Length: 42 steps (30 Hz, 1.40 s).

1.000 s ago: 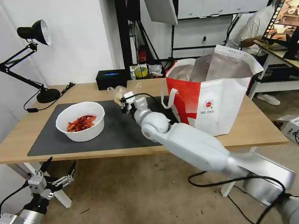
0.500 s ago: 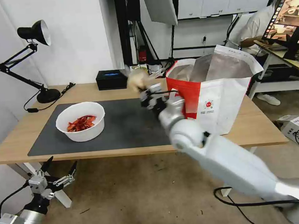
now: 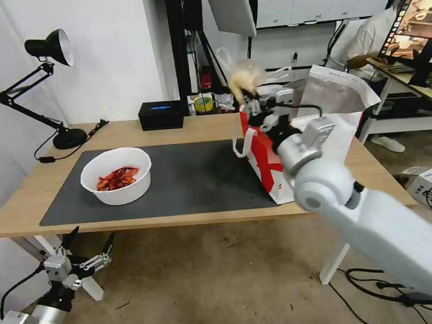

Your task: Pick up the trash from the table and place it into the takeout bag.

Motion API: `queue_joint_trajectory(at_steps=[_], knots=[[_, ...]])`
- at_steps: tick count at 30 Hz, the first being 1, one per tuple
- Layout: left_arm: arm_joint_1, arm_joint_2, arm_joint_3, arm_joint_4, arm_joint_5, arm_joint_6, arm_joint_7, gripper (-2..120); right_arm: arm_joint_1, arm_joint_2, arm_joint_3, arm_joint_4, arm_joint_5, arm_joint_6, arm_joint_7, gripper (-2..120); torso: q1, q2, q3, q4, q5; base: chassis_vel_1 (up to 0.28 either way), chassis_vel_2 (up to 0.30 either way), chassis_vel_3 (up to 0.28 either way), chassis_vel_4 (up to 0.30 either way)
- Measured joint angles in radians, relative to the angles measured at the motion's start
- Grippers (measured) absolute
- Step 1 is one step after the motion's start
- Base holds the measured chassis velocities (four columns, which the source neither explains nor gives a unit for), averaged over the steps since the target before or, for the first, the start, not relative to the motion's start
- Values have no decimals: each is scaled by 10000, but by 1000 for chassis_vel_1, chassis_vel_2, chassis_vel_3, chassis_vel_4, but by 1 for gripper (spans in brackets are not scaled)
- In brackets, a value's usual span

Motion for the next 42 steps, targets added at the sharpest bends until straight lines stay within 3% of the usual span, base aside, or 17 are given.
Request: queue_joint_trajectory(at_steps=[6, 15, 21, 27, 33, 42], knots=[[-27, 17, 6, -45, -4, -11, 0, 100, -216, -578, 644, -183, 438, -202, 56, 2, 0, 0, 0, 0, 1, 0, 0, 0, 0], [-103, -6, 201, -103, 8, -12, 1, 100, -398, -845, 867, -449, 675, -437, 247, 2, 1, -1, 0, 0, -1, 0, 0, 0, 0], [-115, -53, 325, -182, 0, -12, 0, 100, -516, -847, 1043, -471, 773, -569, 365, 27, 0, -1, 0, 0, -2, 0, 0, 0, 0], [-153, -58, 385, -184, 21, -4, 0, 100, -522, -911, 1064, -496, 798, -624, 377, 43, 0, -2, 0, 1, -1, 0, 0, 0, 0], [-273, -61, 513, -104, 71, 2, -5, 100, -417, -1019, 997, -489, 878, -674, 389, 70, 0, -1, 0, 0, -2, 0, 0, 0, 0], [-316, -46, 539, -64, 79, 8, -14, 100, -424, -1031, 912, -422, 883, -687, 386, 97, 0, -1, 0, 0, -2, 0, 0, 0, 0]])
